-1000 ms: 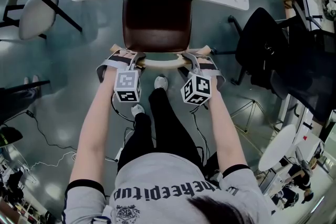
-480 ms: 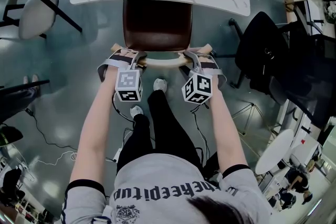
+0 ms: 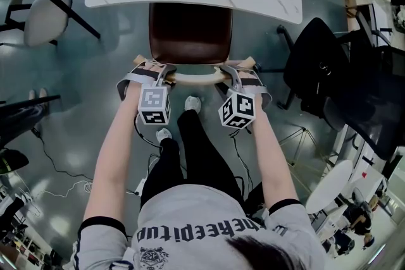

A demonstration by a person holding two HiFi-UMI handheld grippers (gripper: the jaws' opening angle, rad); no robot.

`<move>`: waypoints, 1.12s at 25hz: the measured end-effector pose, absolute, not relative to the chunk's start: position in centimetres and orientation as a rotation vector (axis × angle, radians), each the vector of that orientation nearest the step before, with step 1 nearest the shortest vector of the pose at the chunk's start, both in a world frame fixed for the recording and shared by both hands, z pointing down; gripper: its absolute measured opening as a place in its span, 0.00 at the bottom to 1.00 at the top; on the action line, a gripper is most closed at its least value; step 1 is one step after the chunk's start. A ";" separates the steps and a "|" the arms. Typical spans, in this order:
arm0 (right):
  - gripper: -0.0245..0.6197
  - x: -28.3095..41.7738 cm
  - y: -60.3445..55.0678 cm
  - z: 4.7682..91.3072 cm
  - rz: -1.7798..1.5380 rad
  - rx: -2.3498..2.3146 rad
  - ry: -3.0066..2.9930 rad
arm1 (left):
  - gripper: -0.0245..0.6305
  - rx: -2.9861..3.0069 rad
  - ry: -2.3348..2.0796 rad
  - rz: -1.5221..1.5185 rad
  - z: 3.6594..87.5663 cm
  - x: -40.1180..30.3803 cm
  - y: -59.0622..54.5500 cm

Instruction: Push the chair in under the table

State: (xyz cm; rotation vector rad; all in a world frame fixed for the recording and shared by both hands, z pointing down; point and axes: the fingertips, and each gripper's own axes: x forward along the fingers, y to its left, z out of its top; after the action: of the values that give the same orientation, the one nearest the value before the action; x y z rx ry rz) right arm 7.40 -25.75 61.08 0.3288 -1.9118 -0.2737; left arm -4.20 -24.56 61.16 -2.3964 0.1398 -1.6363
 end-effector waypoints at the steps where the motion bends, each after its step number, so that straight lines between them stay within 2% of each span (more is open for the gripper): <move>1: 0.39 7.4 -25.8 61.1 -0.273 0.332 -1.911 | 0.32 -2.397 0.144 -1.639 61.2 -4.2 -24.6; 21: 0.42 7.1 -25.3 60.2 -0.217 0.436 -1.880 | 0.33 -2.276 0.349 -1.634 60.9 -4.5 -24.6; 25: 0.40 7.2 -24.9 59.1 -0.214 0.489 -1.904 | 0.33 -2.225 0.388 -1.613 60.5 -4.7 -24.5; 28: 0.33 7.1 -24.6 58.1 -0.187 0.550 -1.939 | 0.33 -2.219 0.414 -1.574 59.6 -4.8 -24.3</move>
State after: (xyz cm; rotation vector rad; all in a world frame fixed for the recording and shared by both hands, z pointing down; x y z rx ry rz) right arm 7.13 -24.63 58.10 0.5504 -1.9387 -0.1874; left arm -4.82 -24.30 59.57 -2.2185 0.4142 -1.5736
